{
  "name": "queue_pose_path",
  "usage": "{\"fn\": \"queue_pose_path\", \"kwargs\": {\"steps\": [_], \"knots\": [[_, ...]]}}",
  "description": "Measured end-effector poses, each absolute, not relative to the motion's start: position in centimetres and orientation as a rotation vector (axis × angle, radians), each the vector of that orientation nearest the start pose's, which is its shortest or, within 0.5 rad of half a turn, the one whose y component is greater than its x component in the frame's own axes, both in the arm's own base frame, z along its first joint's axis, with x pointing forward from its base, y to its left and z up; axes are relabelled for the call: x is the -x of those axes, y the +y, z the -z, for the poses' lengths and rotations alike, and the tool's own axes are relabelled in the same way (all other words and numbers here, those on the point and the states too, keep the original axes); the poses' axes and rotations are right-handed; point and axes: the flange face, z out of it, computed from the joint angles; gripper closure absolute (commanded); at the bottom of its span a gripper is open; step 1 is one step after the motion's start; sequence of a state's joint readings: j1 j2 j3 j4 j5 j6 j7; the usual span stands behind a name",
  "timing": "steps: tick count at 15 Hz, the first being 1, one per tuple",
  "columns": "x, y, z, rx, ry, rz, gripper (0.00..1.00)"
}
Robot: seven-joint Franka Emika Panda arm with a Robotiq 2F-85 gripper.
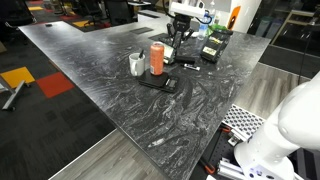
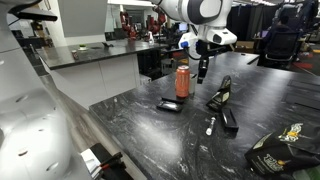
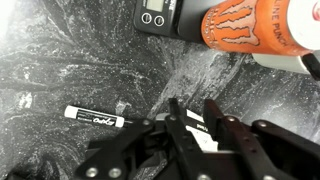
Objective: Move the orange can to the left.
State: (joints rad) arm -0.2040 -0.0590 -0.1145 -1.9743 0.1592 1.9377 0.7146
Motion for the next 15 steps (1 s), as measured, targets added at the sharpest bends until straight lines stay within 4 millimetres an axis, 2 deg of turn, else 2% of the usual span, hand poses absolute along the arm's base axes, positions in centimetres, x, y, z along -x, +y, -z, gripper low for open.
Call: {"fn": "queue_pose_path", "kwargs": {"steps": [7, 15], "knots": [[-56.1, -16.3, -45.3, 2.419, 1.571, -0.059, 1.0], [-57.6, -14.8, -41.1, 2.328, 1.588, -0.191, 1.0]]}}
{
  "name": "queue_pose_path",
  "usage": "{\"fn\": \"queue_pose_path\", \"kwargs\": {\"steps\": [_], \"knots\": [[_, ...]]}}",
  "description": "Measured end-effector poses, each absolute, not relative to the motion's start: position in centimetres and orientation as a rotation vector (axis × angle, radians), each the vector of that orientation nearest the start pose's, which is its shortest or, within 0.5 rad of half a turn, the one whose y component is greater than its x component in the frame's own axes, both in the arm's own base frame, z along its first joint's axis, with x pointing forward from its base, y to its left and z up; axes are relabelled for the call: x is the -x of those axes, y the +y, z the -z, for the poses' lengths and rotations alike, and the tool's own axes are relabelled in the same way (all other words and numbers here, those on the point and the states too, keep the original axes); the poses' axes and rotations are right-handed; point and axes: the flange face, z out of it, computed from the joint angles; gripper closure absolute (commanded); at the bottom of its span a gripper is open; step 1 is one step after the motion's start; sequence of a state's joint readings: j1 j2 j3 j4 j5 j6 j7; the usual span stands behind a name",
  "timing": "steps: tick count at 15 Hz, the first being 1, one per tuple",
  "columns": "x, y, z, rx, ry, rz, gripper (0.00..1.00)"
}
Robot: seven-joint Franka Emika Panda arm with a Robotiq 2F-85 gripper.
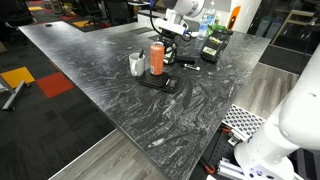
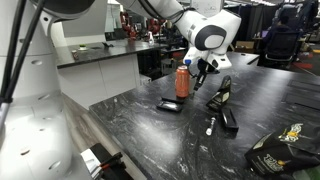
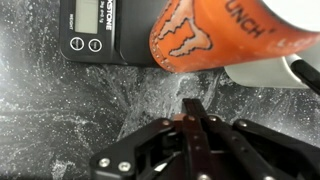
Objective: Move the orange can to the left.
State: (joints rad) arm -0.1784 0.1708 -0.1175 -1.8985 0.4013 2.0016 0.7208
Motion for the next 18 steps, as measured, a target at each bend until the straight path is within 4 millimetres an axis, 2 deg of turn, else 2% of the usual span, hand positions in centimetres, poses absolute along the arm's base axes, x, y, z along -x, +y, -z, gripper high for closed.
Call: {"fn": "queue_pose_path", "kwargs": {"steps": [5, 13, 18], "knots": [[-57.6, -14.5, -40.0, 2.325, 1.593, -0.238, 1.0], [-57.5, -12.6, -37.8, 2.316, 1.565, -0.39, 1.0], [-57.6, -12.1, -37.3, 2.317, 1.558, -0.421, 1.0]]}}
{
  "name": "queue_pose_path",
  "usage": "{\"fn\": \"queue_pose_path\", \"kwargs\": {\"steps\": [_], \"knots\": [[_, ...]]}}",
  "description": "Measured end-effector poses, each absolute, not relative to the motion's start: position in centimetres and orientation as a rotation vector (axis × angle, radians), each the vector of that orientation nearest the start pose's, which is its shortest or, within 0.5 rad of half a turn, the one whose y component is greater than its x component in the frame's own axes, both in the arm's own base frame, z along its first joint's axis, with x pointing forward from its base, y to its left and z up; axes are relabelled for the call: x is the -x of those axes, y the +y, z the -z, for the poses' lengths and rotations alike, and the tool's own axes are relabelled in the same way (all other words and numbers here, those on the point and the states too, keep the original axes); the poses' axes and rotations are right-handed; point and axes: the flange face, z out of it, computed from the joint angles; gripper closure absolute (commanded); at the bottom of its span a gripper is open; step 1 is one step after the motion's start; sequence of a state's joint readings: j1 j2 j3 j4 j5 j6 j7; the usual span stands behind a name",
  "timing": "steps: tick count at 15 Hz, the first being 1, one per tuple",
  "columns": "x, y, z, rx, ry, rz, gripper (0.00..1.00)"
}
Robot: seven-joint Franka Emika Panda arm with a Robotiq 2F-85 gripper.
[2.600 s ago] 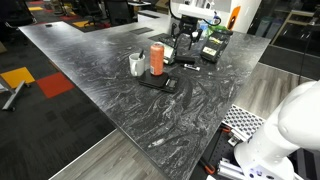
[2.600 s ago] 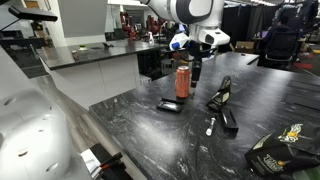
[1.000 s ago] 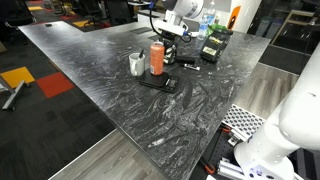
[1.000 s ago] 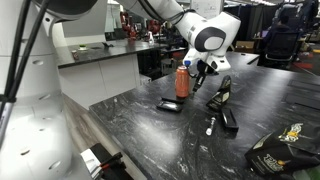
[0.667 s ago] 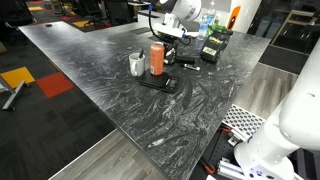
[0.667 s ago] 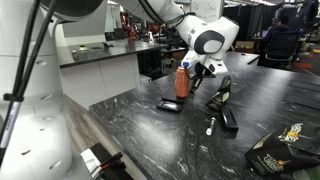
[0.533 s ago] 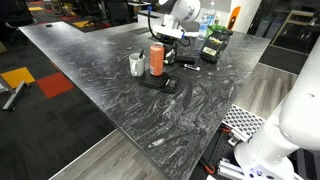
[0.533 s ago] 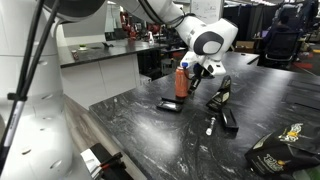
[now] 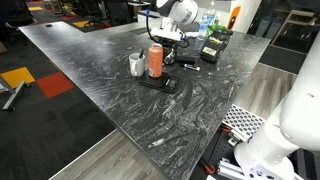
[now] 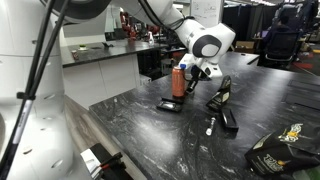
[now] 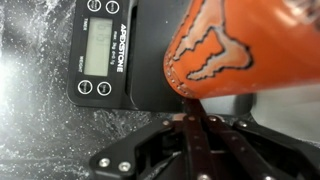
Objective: Move the orange can to the left.
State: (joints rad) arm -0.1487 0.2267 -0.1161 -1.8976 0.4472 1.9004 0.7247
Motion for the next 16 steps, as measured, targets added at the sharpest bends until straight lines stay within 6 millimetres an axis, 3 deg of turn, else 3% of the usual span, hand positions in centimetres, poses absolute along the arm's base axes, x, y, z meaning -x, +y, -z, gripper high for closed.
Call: {"fn": "queue_pose_path", "kwargs": {"steps": [16], "knots": [[-58.1, -11.28, -37.37, 2.318, 1.531, -0.459, 1.0]]}}
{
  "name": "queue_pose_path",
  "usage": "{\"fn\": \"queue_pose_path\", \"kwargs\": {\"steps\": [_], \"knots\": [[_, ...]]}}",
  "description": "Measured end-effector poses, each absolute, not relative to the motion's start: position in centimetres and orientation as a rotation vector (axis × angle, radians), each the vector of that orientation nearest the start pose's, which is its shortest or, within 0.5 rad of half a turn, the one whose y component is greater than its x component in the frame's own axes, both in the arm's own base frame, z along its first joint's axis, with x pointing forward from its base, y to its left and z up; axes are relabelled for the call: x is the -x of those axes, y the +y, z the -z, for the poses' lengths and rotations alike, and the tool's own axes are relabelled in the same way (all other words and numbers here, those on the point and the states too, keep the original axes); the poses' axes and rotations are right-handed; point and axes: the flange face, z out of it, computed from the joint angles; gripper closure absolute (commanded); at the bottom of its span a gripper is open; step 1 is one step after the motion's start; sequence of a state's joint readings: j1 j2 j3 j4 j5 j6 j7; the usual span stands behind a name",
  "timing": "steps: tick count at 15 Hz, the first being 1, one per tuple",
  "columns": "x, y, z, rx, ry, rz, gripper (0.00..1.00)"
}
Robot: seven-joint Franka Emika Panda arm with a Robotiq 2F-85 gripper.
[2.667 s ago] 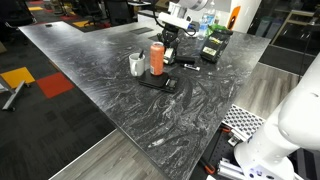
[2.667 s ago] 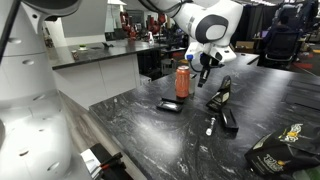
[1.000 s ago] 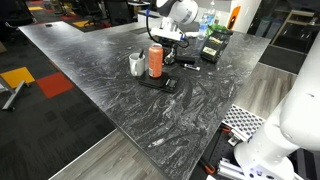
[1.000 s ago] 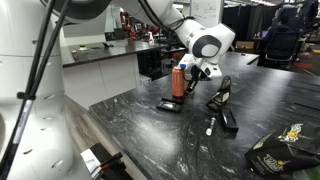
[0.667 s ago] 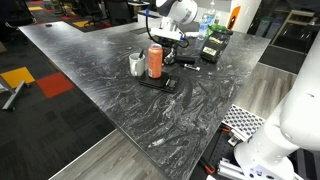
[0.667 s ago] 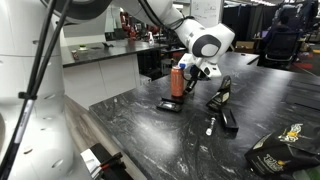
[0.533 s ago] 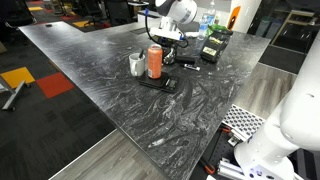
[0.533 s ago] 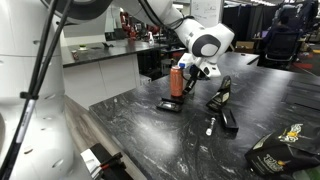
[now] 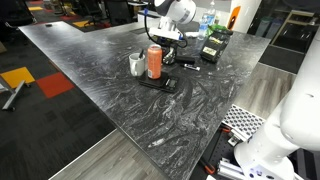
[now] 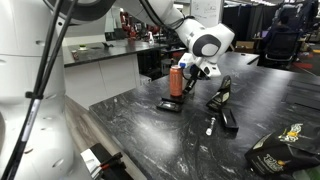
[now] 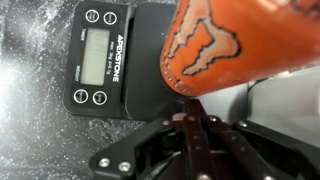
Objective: Move the orange can to the left.
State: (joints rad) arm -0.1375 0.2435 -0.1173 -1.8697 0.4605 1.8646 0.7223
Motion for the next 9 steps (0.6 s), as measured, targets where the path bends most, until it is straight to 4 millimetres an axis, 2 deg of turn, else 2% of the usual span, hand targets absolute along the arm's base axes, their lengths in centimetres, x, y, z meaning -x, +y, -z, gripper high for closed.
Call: {"fn": "queue_pose_path", "kwargs": {"steps": [2, 4, 9], "knots": [[-58.2, -11.6, -38.0, 2.338, 1.536, -0.437, 1.0], [-58.0, -11.9, -39.6, 2.387, 1.561, -0.393, 1.0], [-56.8, -11.0, -45.9, 2.543, 1.684, -0.204, 1.0]]}}
